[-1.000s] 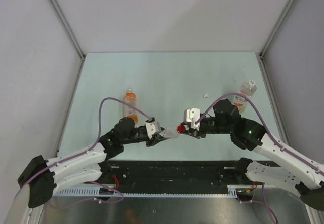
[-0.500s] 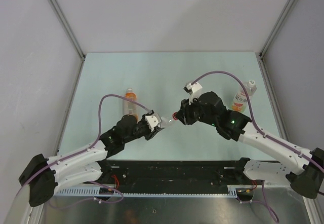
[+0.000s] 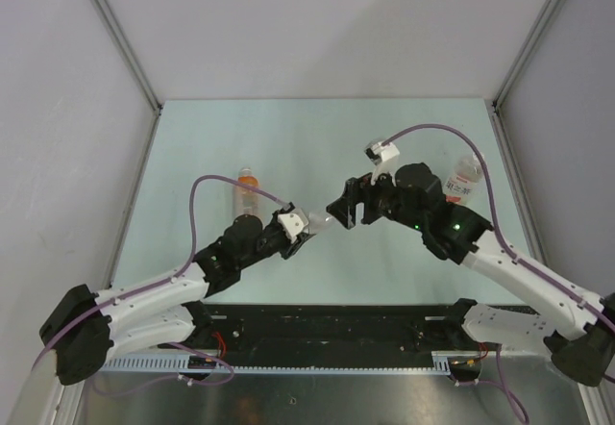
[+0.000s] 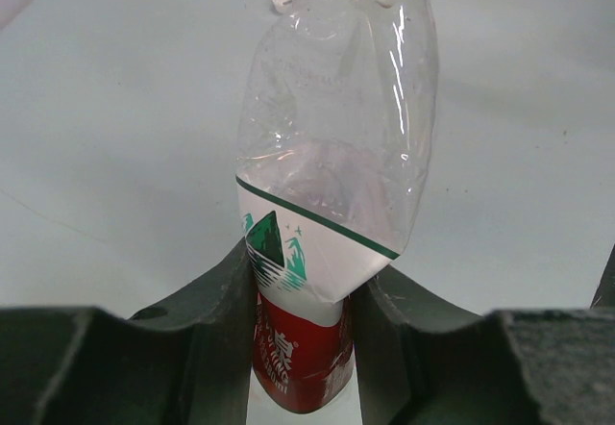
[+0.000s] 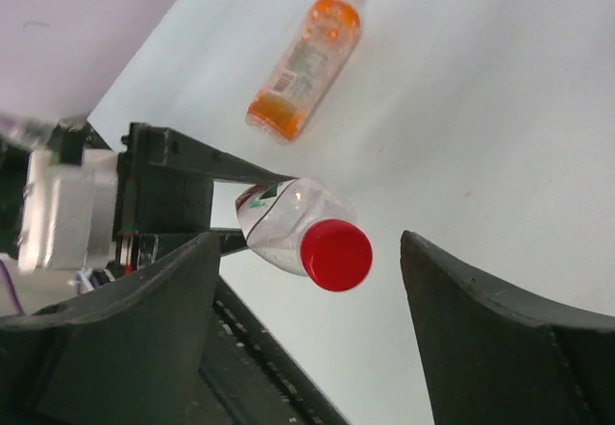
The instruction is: Screw on the bottle caps
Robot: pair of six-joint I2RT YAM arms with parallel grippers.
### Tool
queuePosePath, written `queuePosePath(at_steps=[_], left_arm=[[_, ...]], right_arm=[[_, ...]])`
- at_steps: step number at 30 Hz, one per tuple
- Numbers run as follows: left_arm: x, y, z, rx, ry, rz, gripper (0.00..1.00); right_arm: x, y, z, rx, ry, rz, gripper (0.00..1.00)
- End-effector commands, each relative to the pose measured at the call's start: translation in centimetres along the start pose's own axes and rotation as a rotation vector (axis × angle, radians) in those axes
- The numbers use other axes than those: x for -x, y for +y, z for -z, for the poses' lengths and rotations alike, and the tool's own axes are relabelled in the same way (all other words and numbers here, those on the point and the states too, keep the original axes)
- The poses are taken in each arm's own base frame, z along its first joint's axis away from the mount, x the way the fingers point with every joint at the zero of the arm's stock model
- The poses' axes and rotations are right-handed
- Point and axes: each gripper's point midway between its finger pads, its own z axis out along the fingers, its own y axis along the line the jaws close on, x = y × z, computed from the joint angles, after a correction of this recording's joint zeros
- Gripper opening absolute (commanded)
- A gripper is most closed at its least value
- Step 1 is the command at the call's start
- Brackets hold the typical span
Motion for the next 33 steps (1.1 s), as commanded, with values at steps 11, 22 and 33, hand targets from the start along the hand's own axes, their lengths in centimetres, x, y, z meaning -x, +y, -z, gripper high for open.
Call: queuePosePath(at_steps=[11, 22, 33], left_arm=[[3.8, -4.0, 2.2, -0.218, -0.196, -0.015, 0.00], [5.0, -5.0, 4.3, -0.272, -0.256, -0.033, 0.00], [4.4, -5.5, 4.0, -0.301, -0.231, -0.036, 0.00]], right_arm=[[-0.5, 5.7, 8.9, 0.489, -0.128, 0.770, 0.91], [-3.1, 6.0, 8.2, 0.521, -0.106, 0.882, 0.91], [-2.4, 6.3, 7.0, 0.497, -0.129, 0.883, 0.82]])
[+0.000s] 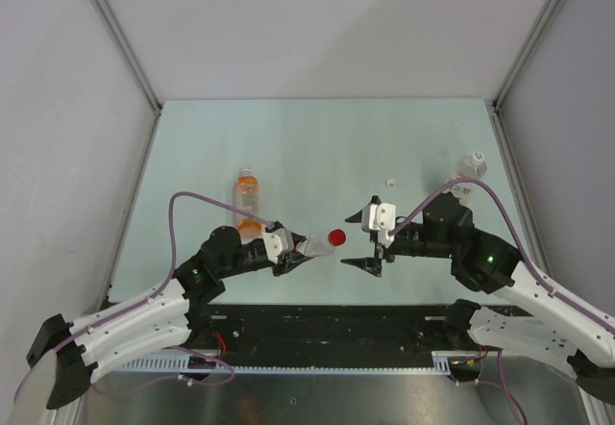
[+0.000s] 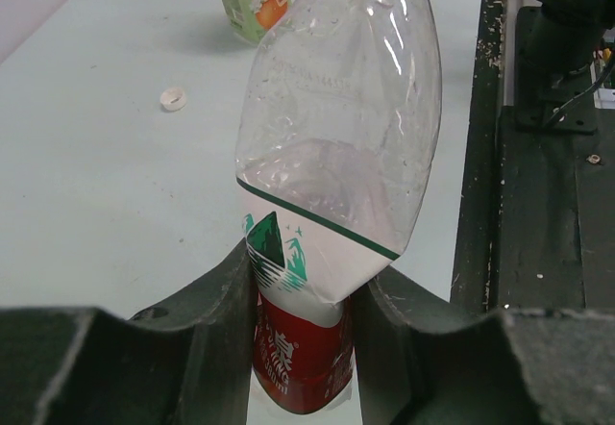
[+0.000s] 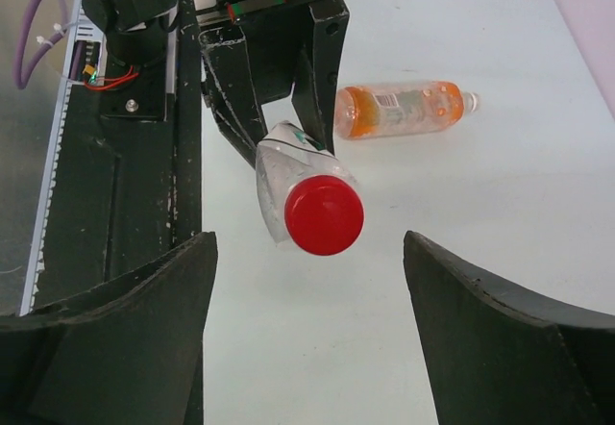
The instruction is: Screw on the bottle caps
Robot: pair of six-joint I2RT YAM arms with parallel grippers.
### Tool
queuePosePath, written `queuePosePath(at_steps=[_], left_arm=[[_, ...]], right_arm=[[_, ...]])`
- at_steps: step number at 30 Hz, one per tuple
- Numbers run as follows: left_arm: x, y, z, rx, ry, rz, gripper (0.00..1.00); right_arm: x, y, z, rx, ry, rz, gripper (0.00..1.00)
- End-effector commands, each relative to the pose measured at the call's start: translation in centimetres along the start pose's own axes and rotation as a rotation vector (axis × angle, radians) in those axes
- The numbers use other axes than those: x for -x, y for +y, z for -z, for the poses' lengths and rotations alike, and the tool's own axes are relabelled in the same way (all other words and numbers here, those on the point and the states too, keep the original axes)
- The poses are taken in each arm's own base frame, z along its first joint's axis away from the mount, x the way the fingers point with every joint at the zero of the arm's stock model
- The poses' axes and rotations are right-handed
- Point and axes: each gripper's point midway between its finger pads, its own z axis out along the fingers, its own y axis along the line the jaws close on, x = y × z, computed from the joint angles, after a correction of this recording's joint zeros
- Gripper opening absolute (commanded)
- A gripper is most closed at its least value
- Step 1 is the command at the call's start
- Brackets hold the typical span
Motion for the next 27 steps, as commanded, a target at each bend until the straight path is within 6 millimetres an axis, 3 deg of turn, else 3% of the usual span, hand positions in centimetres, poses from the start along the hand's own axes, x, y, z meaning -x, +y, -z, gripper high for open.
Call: queuePosePath(at_steps=[1, 16, 27], left_arm=[[0.7, -0.3, -0.2, -0.026, -0.019, -0.019, 0.00], [0.3, -0.3, -0.3, -0.028, -0.003, -0.021, 0.00], [0.8, -0.1, 0.0, -0.018, -0.016, -0.032, 0.00]], right_arm=[[0.6, -0.8, -0.9, -0.020, -0.019, 0.027, 0.79], [0.8, -0.3, -1.5, 0.012, -0.034, 0.004, 0.59], [-0.2, -0.4, -2.2, 0.013, 0.033, -0.058, 0.33]])
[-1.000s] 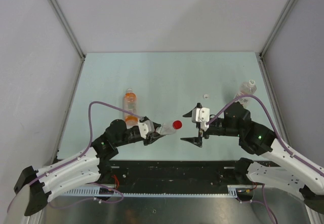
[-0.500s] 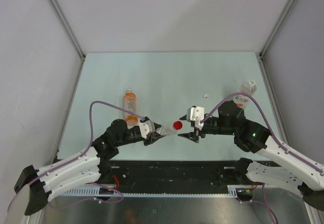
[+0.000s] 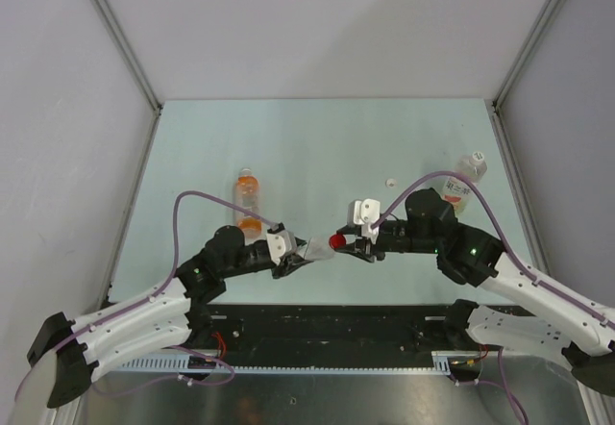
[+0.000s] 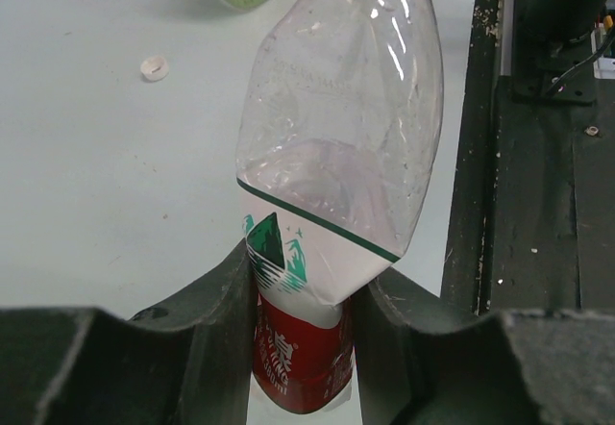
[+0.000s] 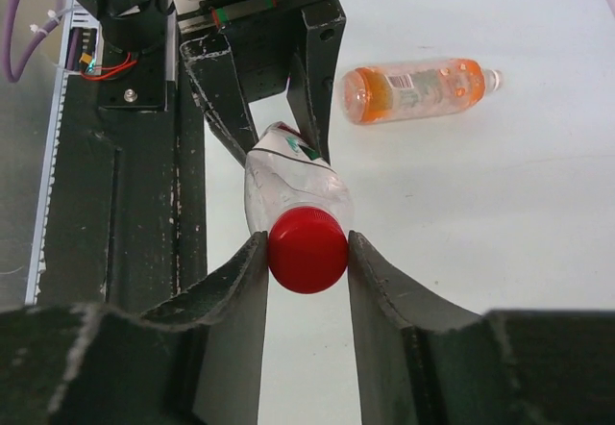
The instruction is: Screw on the bottle caps
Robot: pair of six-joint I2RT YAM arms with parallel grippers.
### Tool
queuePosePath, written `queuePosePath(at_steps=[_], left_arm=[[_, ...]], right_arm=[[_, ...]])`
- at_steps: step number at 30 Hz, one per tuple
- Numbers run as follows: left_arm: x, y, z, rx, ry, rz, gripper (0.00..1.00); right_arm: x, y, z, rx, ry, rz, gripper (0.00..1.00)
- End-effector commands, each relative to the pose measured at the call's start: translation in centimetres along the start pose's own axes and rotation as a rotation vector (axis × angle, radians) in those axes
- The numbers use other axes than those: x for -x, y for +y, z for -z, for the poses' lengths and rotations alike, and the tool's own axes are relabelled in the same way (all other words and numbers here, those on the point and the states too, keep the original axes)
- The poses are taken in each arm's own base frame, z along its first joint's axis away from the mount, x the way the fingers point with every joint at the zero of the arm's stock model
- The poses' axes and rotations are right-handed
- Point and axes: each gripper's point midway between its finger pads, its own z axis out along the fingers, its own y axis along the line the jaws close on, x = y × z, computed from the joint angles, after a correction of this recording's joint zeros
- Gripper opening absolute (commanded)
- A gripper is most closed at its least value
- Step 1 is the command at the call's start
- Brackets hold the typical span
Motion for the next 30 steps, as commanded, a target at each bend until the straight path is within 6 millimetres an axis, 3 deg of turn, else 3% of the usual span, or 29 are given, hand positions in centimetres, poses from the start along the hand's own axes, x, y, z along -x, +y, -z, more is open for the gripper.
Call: queuePosePath(at_steps=[1, 7, 13, 17, 23, 28, 30], left_arm=[[2.5, 0.3, 0.1, 0.008, -0.076, -0.051, 0.00], [4.1, 2.7, 0.5, 0.133, -0.094, -0.071, 0.00], [6.3, 6.9, 1.0, 0.342, -0.111, -0.132, 0.00], [7.1, 8.9, 0.4, 0.430, -0.105, -0.172, 0.00], [6.7, 9.9, -0.6, 0.481, -0.093, -0.180, 0.00], [5.0, 9.7, -0.8, 0.484, -0.057, -0.174, 0.00], [4.4, 9.5, -0.9, 0.476, -0.052, -0.161, 0.00]], right_arm=[[1.2, -0.3, -0.2, -0.008, -0.013, -0.030, 0.30], [1.2, -1.9, -1.3, -0.116, 0.003, -0.254, 0.15], [-3.0, -6.1, -4.1, -0.490, 0.045, -0.877, 0.01], [-4.2, -7.9, -6.2, -0.594, -0.009, -1.112, 0.00], [-5.5, -11.6, -6.6, -0.742, -0.143, -1.408, 0.00], [-4.8, -12.5, -7.2, -0.656, -0.180, -1.484, 0.01], [-4.3, -12.4, -7.3, -0.613, -0.183, -1.472, 0.06]])
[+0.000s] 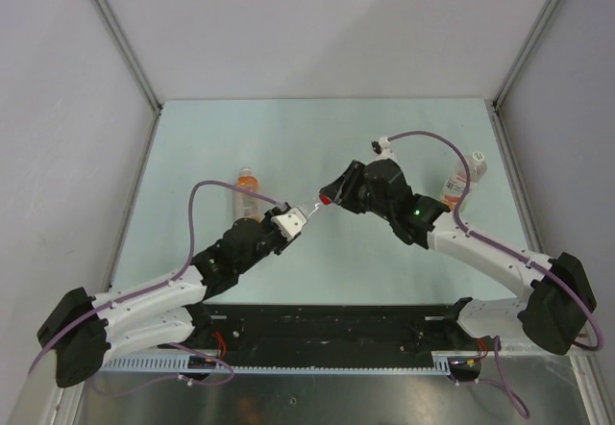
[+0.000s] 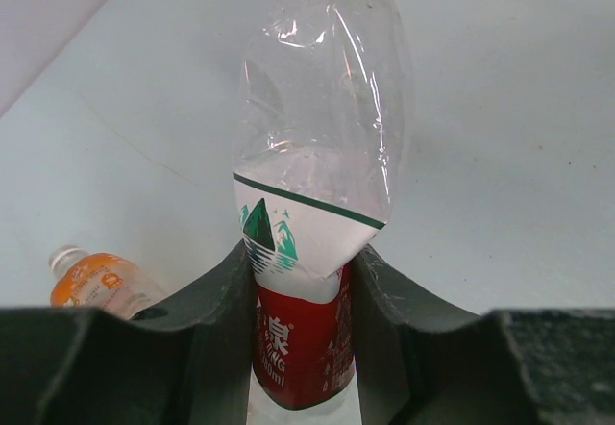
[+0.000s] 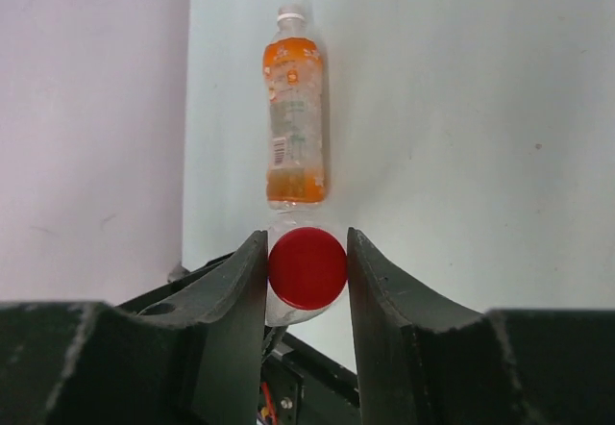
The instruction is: Screw on the bottle caps
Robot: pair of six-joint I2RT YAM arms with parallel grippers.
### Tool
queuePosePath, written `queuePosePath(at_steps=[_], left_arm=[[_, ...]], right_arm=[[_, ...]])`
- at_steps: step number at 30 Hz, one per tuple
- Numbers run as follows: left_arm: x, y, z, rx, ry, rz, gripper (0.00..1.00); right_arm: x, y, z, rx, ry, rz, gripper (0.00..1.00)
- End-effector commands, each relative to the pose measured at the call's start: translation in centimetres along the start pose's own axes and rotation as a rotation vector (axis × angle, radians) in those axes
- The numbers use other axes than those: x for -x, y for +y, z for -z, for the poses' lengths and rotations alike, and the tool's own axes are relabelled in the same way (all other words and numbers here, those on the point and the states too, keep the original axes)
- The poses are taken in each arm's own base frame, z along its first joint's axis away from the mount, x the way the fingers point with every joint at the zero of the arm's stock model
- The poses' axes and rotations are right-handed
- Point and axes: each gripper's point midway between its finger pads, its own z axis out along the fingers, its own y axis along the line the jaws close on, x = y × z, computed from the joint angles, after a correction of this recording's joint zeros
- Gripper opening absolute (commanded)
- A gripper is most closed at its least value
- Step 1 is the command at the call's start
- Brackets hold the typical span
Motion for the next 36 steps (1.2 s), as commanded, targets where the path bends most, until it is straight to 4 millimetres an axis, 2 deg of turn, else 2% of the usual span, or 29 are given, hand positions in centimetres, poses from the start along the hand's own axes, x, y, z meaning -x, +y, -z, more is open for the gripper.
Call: queuePosePath(at_steps=[1, 3, 7, 9, 12, 16, 19, 23, 28, 36], left_arm=[[8.2, 0.4, 0.2, 0.002, -0.292, 0.007, 0.00], [7.5, 0.0, 0.1, -0.007, -0.279, 0.021, 0.00], [5.9, -0.6, 0.2, -0.017, -0.250, 0.056, 0.00], [5.5, -1.1, 0.4, -0.036, -0.250, 0.078, 0.00], [5.5, -2.1, 1.1, -0.093, -0.276, 0.103, 0.00], [6.1, -3.4, 2.5, -0.174, -0.323, 0.122, 0.00], [6.8, -4.7, 3.7, -0.260, -0.361, 0.122, 0.00], [7.8, -6.2, 5.3, -0.365, -0.400, 0.113, 0.00], [8.1, -7.4, 6.0, -0.445, -0.396, 0.108, 0.00], [8.7, -8.2, 5.6, -0.506, -0.381, 0.091, 0.00]], right_arm=[[0.2, 3.2, 0.0, 0.135, 0.045, -0.097, 0.13], [0.5, 3.8, 0.7, 0.187, 0.060, -0.044, 0.33], [1.7, 7.2, 3.7, 0.412, 0.049, 0.182, 0.72], [2.0, 8.2, 5.8, 0.510, 0.030, 0.351, 0.85], [2.5, 7.8, 8.4, 0.546, -0.036, 0.616, 0.97], [2.2, 6.5, 11.5, 0.572, -0.067, 0.913, 0.99], [0.0, 5.7, 13.6, 0.682, -0.030, 1.120, 0.98], [-2.6, 4.7, 16.1, 0.842, -0.037, 1.315, 0.96], [-3.9, 4.6, 17.4, 0.937, -0.045, 1.390, 0.91], [-4.5, 5.3, 16.4, 0.976, -0.006, 1.336, 0.79]])
